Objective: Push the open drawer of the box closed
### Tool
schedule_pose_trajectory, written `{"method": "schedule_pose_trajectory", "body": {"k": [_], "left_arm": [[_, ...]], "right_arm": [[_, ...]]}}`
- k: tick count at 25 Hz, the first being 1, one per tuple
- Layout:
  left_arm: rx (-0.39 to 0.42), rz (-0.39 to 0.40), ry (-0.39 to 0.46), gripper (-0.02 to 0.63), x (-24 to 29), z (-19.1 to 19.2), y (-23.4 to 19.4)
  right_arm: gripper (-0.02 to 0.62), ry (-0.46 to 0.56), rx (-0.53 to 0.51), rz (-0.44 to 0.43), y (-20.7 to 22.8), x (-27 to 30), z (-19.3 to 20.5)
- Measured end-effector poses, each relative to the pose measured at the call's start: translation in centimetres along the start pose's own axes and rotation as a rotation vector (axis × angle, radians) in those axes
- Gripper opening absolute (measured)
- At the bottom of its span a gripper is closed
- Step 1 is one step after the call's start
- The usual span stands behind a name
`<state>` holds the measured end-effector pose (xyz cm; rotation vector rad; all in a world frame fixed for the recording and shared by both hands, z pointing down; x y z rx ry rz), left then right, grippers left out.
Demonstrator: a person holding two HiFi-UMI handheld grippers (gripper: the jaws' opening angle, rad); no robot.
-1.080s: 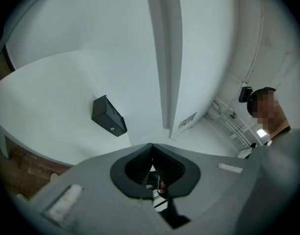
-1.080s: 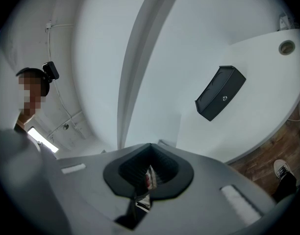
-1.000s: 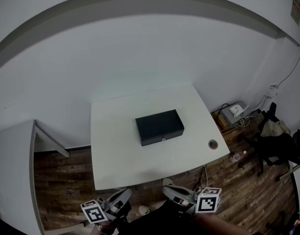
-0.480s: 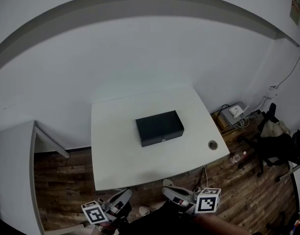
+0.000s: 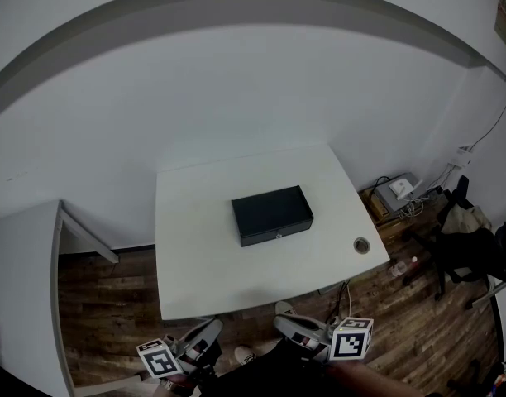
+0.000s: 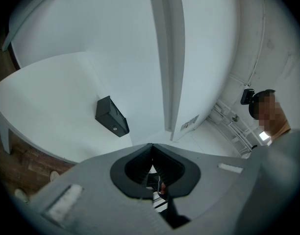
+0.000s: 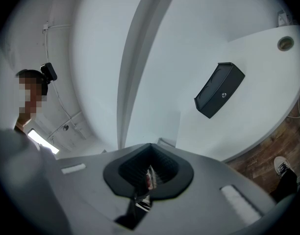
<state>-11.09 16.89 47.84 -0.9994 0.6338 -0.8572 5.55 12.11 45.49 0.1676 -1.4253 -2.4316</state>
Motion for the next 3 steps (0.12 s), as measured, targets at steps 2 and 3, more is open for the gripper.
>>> {"method": "schedule_pose_trajectory", "body": {"k": [2,3], "left_arm": [[0.003,-0.003,0.002,-0.001,-0.01,-0.03,0.03],[0.004,-0.005,0.004,-0.001,-0.01,-0.05,0.05]], "right_arm": [[0.003,-0.001,0.001,-0.001,-0.02,-0.07,-0.09],[0.003,-0.001,0.001,-0.001,-0.03,-0.10,-0.13]]}}
Point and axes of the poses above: the fingertips, and each gripper's own axes: x forward along the fingers, y to its right, z out of its underside, the point moved 3 cm from there along -x, backward along the fingers, and after that the axes turned 5 degrees about y, right-handed, at the moved point
